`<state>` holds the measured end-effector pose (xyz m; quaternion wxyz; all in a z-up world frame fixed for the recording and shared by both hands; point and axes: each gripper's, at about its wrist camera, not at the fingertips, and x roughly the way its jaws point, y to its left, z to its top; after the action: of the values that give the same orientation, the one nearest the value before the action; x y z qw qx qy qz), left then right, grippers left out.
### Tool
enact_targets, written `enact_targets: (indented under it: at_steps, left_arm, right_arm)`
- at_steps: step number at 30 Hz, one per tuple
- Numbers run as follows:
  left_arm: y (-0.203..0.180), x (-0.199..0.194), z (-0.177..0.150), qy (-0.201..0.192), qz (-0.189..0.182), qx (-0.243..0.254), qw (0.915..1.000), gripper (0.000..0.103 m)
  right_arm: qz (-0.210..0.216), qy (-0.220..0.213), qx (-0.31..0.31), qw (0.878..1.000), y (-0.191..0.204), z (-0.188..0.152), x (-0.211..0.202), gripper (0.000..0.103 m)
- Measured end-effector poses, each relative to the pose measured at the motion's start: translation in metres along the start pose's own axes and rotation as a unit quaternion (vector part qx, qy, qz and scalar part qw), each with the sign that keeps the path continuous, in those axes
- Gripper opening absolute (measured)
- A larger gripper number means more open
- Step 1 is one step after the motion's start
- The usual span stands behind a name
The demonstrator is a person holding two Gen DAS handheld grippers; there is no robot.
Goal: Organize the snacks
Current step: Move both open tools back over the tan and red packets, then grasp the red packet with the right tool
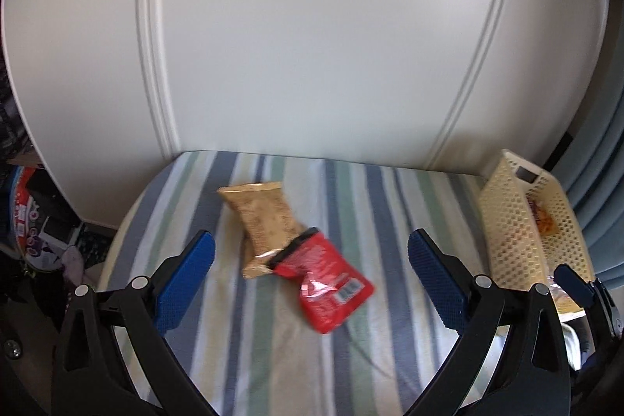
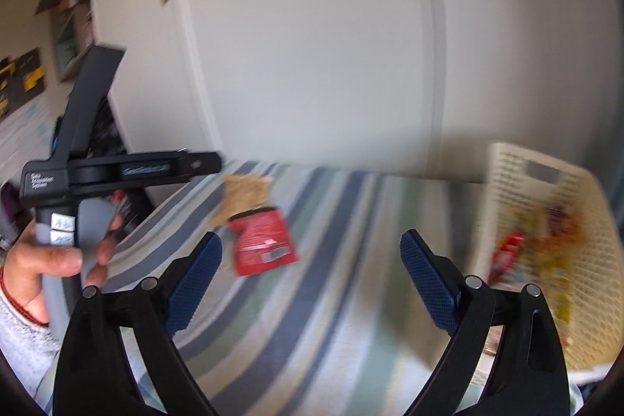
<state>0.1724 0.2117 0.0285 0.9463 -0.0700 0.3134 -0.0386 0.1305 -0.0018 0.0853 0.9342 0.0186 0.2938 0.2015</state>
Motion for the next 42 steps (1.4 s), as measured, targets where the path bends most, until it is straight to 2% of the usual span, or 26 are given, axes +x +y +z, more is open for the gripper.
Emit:
enact_targets:
  at_steps: [4, 7, 15, 22, 27, 30, 32, 33, 34, 37, 42]
  left_arm:
    - [0.013, 0.003, 0.0, -0.001, 0.006, -0.012, 0.9999, 0.101]
    - [0.026, 0.006, -0.001, -0.001, 0.006, -0.028, 0.9996, 0.101]
    - [0.057, 0.019, -0.007, 0.006, 0.028, -0.046, 0.9985, 0.1]
    - [0.071, 0.029, -0.007, 0.009, 0.036, -0.051, 0.998, 0.101]
    - [0.079, 0.037, -0.008, 0.016, 0.036, -0.059, 0.9975, 0.1]
    - [0.08, 0.039, -0.009, 0.019, 0.035, -0.061, 0.9974, 0.1]
    - [0.08, 0.041, -0.01, 0.021, 0.034, -0.059, 0.9974, 0.101]
    - [0.08, 0.041, -0.01, 0.022, 0.036, -0.058, 0.9974, 0.101]
    - [0.08, 0.042, -0.01, 0.023, 0.035, -0.059, 0.9974, 0.101]
    - [0.079, 0.045, -0.011, 0.027, 0.035, -0.061, 0.9972, 0.101]
    - [0.075, 0.05, -0.011, 0.034, 0.039, -0.054, 0.9972, 0.101]
  right_arm:
    - [0.041, 0.064, -0.042, 0.996, 0.02, 0.012, 0.046, 0.092]
    - [0.074, 0.113, -0.036, 0.99, 0.024, 0.018, 0.085, 0.092]
    - [0.078, 0.203, -0.057, 0.974, 0.042, 0.013, 0.175, 0.092]
    - [0.062, 0.234, -0.083, 0.967, 0.057, 0.008, 0.218, 0.092]
    - [0.054, 0.239, -0.093, 0.965, 0.061, 0.002, 0.229, 0.093]
    - [0.035, 0.234, -0.12, 0.964, 0.068, -0.003, 0.229, 0.088]
    - [0.034, 0.228, -0.118, 0.966, 0.066, -0.003, 0.226, 0.08]
    - [0.032, 0.226, -0.112, 0.967, 0.062, -0.003, 0.225, 0.072]
    - [0.033, 0.226, -0.106, 0.968, 0.059, -0.002, 0.224, 0.07]
    - [0.042, 0.224, -0.094, 0.969, 0.052, -0.002, 0.221, 0.069]
    - [0.026, 0.22, -0.076, 0.972, 0.046, -0.003, 0.212, 0.069]
